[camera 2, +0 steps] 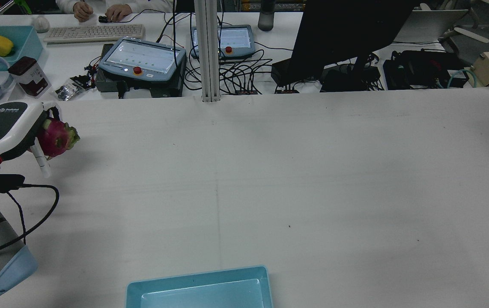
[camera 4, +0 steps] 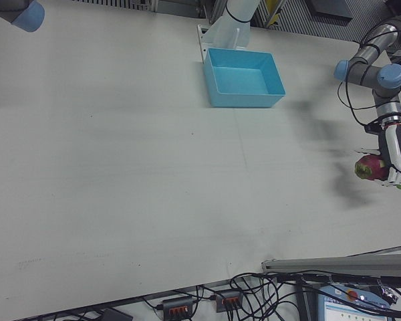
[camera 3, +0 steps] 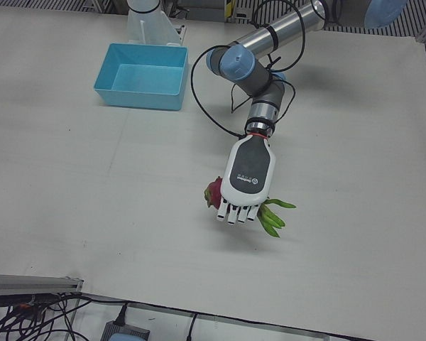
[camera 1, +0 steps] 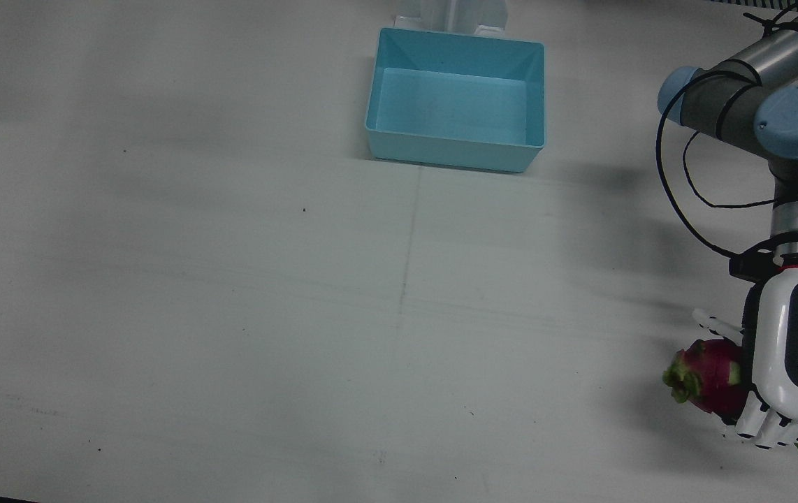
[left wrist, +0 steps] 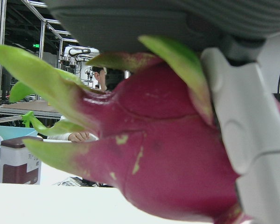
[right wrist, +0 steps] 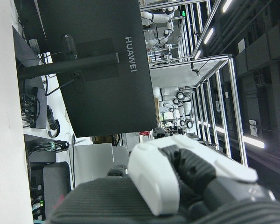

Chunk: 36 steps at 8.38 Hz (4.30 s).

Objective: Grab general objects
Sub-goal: 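Close the left hand's fingers and lift the dragon fruit, then carry the dragon fruit with the left hand toward the blue tray, then lower the dragon fruit onto the tray and open the left hand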

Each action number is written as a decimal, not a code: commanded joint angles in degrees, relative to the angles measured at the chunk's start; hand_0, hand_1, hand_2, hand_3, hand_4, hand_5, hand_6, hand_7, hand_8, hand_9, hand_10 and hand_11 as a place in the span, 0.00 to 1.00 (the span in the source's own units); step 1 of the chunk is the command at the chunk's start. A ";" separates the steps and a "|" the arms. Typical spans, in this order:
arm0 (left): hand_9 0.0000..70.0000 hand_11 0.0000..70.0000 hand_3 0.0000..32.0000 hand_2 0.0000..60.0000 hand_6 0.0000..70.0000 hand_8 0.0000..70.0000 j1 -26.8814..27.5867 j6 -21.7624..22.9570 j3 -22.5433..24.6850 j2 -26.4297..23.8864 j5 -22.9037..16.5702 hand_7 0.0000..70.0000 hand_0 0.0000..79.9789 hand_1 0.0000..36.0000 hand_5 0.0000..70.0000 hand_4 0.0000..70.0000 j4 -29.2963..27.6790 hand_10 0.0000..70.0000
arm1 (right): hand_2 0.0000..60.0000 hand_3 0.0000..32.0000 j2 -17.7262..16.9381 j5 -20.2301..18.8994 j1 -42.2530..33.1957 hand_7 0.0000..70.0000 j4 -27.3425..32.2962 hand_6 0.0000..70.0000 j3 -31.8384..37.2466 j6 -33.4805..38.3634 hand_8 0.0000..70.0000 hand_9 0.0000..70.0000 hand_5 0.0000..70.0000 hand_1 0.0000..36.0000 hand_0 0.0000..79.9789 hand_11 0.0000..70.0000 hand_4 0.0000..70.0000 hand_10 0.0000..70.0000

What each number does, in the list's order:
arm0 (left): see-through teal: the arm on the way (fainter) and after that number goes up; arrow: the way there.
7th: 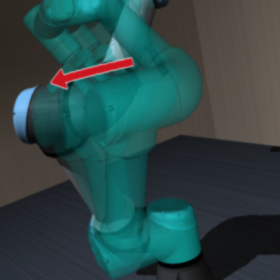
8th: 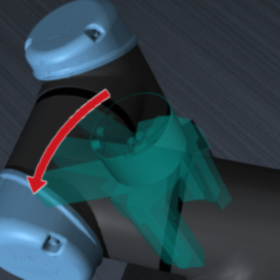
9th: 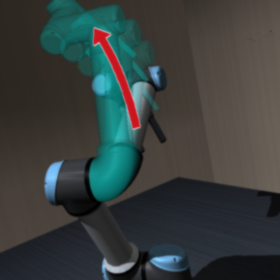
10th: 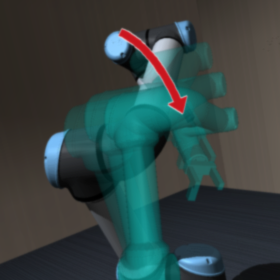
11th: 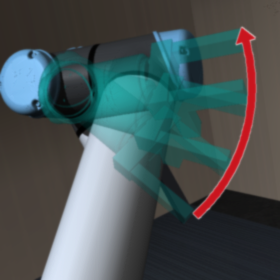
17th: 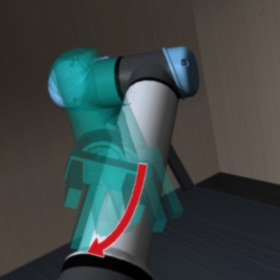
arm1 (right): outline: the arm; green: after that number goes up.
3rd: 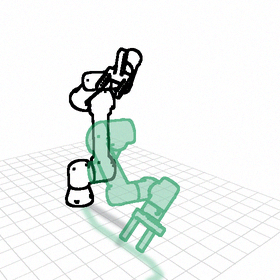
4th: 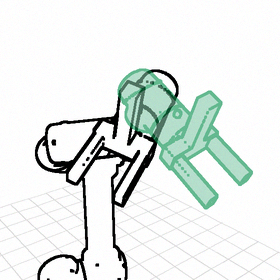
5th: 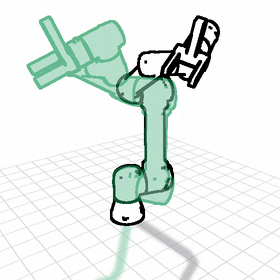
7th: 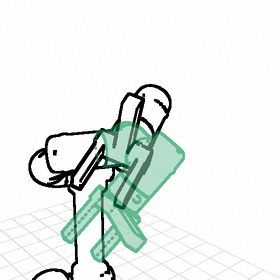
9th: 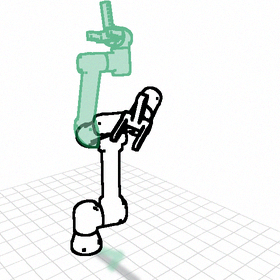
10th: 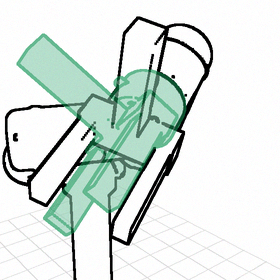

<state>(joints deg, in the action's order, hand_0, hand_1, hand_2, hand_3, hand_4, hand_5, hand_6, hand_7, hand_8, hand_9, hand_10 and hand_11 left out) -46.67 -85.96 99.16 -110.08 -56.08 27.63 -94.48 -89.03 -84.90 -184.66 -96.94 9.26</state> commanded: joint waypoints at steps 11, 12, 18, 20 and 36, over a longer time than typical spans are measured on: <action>0.97 1.00 0.00 1.00 0.75 0.71 -2.64 25.04 3.05 0.22 -18.79 1.00 0.51 0.74 1.00 0.49 -24.19 0.82 | 0.00 0.00 0.00 0.00 0.00 0.00 0.00 0.00 -0.09 -0.03 0.00 0.00 0.00 0.00 0.00 0.00 0.00 0.00; 1.00 1.00 0.00 1.00 0.79 0.73 -2.21 25.14 3.23 0.22 -21.50 1.00 0.51 0.72 1.00 0.52 -25.86 0.86 | 0.00 0.00 0.00 0.00 0.00 0.00 0.00 0.00 -0.09 -0.03 0.00 0.00 0.00 0.00 0.00 0.00 0.00 0.00; 1.00 1.00 0.00 1.00 1.00 0.93 3.49 32.70 9.27 -0.13 -36.82 1.00 0.59 0.77 1.00 0.84 -27.81 0.99 | 0.00 0.00 0.00 0.00 0.00 0.00 0.00 0.00 0.00 -0.03 0.00 0.00 0.00 0.00 0.00 0.00 0.00 0.00; 1.00 1.00 0.00 1.00 1.00 0.96 10.34 32.35 12.18 -0.39 -36.74 1.00 0.61 0.80 1.00 0.90 -27.72 0.99 | 0.00 0.00 0.00 0.00 0.00 0.00 0.00 0.00 0.00 -0.03 0.00 0.00 0.00 0.00 0.00 0.00 0.00 0.00; 0.02 0.10 0.00 0.00 0.17 0.10 26.89 26.46 13.16 -0.31 -35.42 0.22 0.68 0.38 0.00 0.27 -31.58 0.05 | 0.00 0.00 0.00 0.00 0.00 0.00 0.09 0.00 0.00 0.06 0.00 0.00 0.00 0.00 0.00 0.00 0.00 0.00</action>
<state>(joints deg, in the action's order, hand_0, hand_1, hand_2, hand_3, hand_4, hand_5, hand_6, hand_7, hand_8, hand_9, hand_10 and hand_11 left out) -19.70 -59.78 112.24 -110.42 -91.41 -3.86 -94.48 -89.03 -84.90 -184.57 -96.94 9.23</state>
